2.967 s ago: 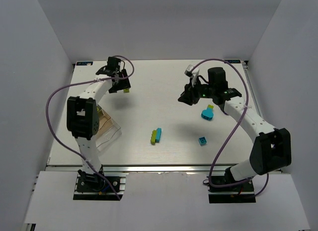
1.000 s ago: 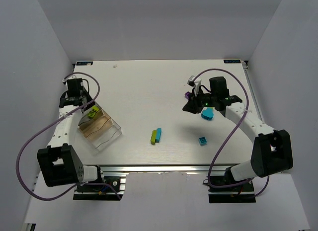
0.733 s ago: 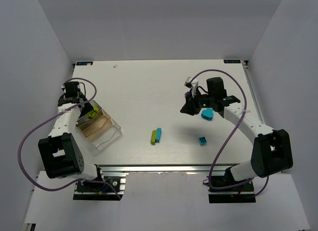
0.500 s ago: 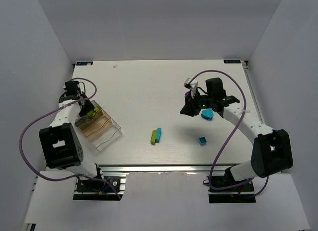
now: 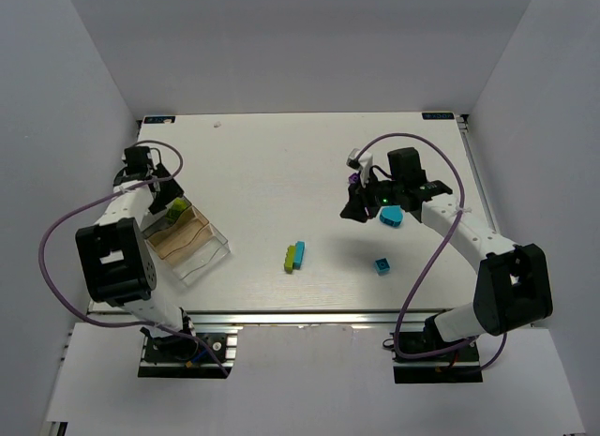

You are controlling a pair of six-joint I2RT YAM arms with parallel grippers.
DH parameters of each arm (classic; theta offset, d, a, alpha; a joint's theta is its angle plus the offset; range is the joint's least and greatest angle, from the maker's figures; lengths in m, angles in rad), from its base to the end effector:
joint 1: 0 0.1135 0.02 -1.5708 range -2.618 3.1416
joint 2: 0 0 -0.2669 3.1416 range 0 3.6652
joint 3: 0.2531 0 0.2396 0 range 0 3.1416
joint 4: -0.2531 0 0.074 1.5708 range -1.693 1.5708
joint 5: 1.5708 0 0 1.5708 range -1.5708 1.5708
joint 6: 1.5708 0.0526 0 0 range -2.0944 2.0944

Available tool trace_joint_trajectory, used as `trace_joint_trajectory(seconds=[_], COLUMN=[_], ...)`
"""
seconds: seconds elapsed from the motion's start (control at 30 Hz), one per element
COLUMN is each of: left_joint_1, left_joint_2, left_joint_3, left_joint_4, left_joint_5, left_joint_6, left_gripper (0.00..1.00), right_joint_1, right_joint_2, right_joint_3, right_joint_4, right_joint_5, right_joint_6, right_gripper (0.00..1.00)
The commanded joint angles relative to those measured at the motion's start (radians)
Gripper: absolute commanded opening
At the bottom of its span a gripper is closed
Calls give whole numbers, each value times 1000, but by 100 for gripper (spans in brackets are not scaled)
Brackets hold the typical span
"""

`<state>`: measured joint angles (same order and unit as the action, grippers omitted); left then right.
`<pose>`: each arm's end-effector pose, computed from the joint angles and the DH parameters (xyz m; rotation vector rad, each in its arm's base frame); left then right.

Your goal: Sort the legos into containers by color

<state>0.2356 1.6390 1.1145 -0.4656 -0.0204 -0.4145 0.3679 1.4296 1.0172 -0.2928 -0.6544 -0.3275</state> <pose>0.3289 0.0800 0.2097 -0.8253 2.4245 -0.0424 0.2751 0.1403 0.2647 -1.0659 1.9363 0.7613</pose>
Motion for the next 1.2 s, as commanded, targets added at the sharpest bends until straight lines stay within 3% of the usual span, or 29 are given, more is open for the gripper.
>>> trace_joint_trajectory(seconds=[0.0, 0.07, 0.13, 0.17, 0.2, 0.27, 0.3, 0.37, 0.5, 0.63, 0.83, 0.87, 1.17], left_joint_1=[2, 2, 2, 1, -4, -45, -68, -157, -320, -444, -565, -585, -841], left_joint_2=[-74, -120, -154, -197, -220, -290, -312, -343, -347, -369, -467, -475, -410], left_joint_3=[51, 51, 24, -1, -27, -112, -134, -154, -114, -119, -240, -255, -355], left_joint_4=[18, 5, 7, 22, 62, 114, 160, 176, 115, 44, -1, -2, 76], left_joint_5=[16, 62, 133, 179, 218, 307, 324, 339, 382, 392, 373, 357, 168], left_joint_6=[-13, -24, -58, -75, -126, -177, -213, -227, -199, -135, -93, -96, -162], left_gripper=[65, 65, 59, 43, 35, 24, 24, 26, 54, 68, 71, 71, 71], right_joint_1=[3, 3, 5, 5, 5, 5, 8, 6, 6, 2, -43, -49, -75], right_joint_2=[9, 14, 18, 20, 23, 34, 38, 48, 60, 65, 52, 54, 55], right_joint_3=[35, 44, 49, 55, 57, 66, 70, 76, 80, 80, 75, 75, 60], right_joint_4=[-25, -40, -49, -52, -57, -62, -68, -72, -83, -80, -48, -45, -22], right_joint_5=[-11, -22, -37, -43, -48, -54, -54, -60, -79, -71, -79, -85, -96], right_joint_6=[-34, -54, -67, -79, -79, -74, -73, -65, -44, 19, 122, 128, 159], right_gripper=[48, 51, 54, 54, 53, 52, 51, 51, 53, 64, 76, 88, 89])
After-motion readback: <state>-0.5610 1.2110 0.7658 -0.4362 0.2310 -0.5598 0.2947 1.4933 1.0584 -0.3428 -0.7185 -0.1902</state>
